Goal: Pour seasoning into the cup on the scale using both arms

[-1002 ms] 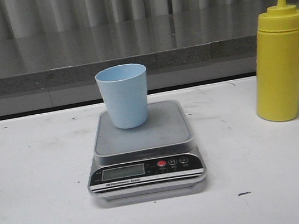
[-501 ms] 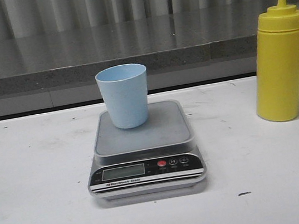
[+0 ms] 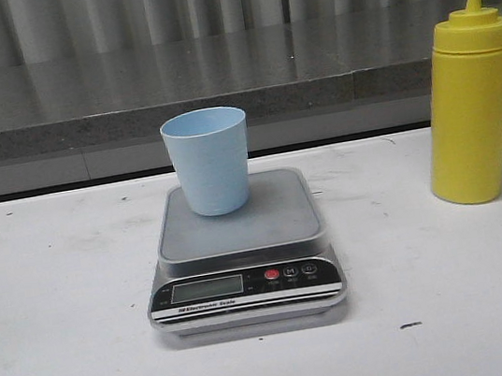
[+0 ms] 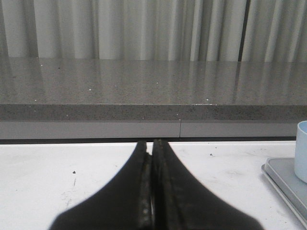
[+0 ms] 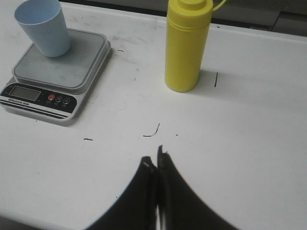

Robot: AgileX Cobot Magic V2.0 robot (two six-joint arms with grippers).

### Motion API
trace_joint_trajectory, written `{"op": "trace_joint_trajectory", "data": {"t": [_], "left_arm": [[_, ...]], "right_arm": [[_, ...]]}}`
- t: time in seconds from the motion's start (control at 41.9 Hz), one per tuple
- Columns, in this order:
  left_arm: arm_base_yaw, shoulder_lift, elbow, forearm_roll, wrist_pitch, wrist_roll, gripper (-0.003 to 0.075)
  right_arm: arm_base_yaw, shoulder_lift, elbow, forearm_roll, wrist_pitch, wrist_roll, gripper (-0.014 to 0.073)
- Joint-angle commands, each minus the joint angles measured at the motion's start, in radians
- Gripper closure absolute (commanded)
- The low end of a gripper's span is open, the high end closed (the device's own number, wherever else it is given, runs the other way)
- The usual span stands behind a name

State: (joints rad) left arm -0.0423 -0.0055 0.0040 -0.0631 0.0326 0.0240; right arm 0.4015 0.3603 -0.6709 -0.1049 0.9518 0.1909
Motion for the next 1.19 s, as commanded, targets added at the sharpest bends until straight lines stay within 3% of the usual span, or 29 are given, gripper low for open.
{"op": "trace_joint_trajectory", "data": {"t": [0.0,0.262,0.405,0.835,1.169], "left_arm": [[-0.008,-0.017,0.025,-0.011,-0.088,-0.005,0.074],[-0.008,-0.017,0.025,-0.011,-0.088,-0.005,0.074],[-0.008,-0.017,0.025,-0.011,-0.088,-0.005,0.074],[-0.008,-0.017,0.025,-0.011,-0.088,-0.005,0.074],[-0.008,-0.016,0.025,-0.011,-0.088,-0.005,0.074]], "right_arm": [[-0.006,0.009,-0.031,-0.009,-0.068,-0.01,0.0662],[-0.022,-0.005,-0.026,-0.018,-0.072,-0.01,0.0662],[-0.109,-0.088,0.068,-0.038,-0.118,-0.01,0.0662],[-0.301,-0.353,0.526,-0.037,-0.69,-0.01,0.0662],[-0.32,-0.387,0.691,-0.032,-0.92,-0.007,0.0662]]}}
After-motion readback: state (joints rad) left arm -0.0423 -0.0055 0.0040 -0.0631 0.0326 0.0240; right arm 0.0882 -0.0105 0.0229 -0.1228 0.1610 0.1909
